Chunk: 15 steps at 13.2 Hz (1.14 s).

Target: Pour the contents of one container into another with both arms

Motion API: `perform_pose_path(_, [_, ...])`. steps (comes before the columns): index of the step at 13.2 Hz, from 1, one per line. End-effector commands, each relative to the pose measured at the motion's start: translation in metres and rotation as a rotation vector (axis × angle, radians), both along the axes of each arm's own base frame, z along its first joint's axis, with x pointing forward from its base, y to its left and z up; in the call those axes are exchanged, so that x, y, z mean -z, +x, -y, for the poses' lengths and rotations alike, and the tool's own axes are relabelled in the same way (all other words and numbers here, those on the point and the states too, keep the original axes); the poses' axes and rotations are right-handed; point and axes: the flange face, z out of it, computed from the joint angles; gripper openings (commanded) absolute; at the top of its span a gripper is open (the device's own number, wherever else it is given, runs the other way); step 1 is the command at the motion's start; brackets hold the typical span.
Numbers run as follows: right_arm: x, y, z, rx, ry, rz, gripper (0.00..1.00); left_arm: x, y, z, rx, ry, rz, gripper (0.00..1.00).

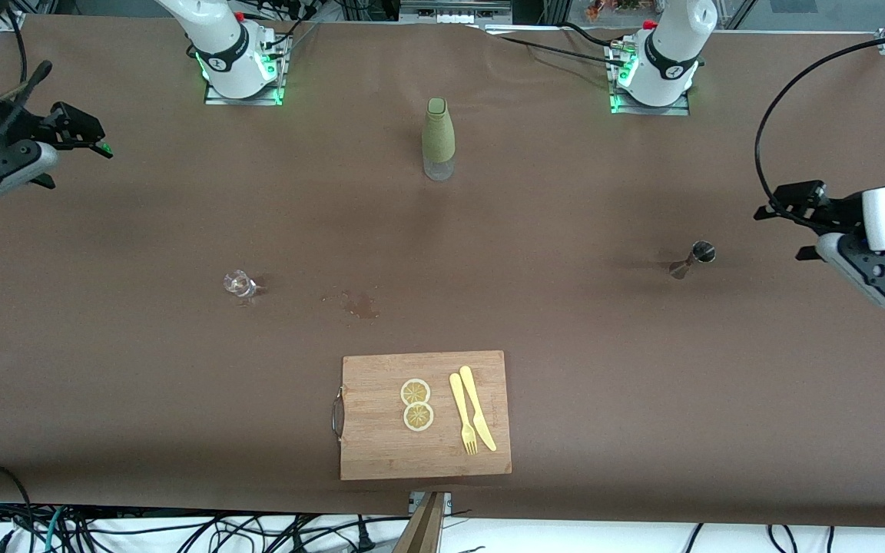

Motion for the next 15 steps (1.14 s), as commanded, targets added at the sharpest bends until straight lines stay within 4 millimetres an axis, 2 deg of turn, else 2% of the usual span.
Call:
perform_pose_path(1, [-0.007,0.001,0.001,0.033,-0.063,-0.002,0.99,-0.04,-0.004,-0.01,-0.03,0.059,0.151,1.0])
perform_pose_path(3, [-0.009,0.006,0.0,0.031,-0.067,0.0,0.99,-0.056,-0.011,-0.004,-0.073,0.128,0.161,1.0])
perform_pose_path(4, [-0.013,0.01,0.001,0.029,-0.067,0.009,0.99,-0.064,-0.015,0.004,-0.183,0.155,0.147,1.0])
perform_pose_path(5, [-0.008,0.014,0.003,0.03,-0.068,-0.003,0.99,-0.073,-0.024,0.011,-0.319,0.169,0.123,1.0])
perform_pose_path(6, [-0.005,0.016,0.002,0.031,-0.068,-0.008,0.99,-0.073,-0.029,0.019,-0.432,0.182,0.07,1.0])
perform_pose_path(8, [-0.002,0.019,-0.001,0.021,-0.064,-0.005,0.99,-0.08,-0.041,0.028,-0.558,0.195,0.01,1.0])
perform_pose_path(10, [-0.005,0.023,-0.004,0.015,-0.096,0.014,0.99,-0.082,-0.046,0.032,-0.574,0.202,-0.017,1.0])
perform_pose_path(13, [-0.015,0.033,0.001,0.022,-0.104,0.109,0.99,-0.077,-0.049,0.034,-0.562,0.207,-0.032,1.0])
perform_pose_path(15, [-0.015,0.035,-0.001,0.021,-0.102,0.117,0.99,-0.079,-0.052,0.044,-0.536,0.233,-0.018,1.0])
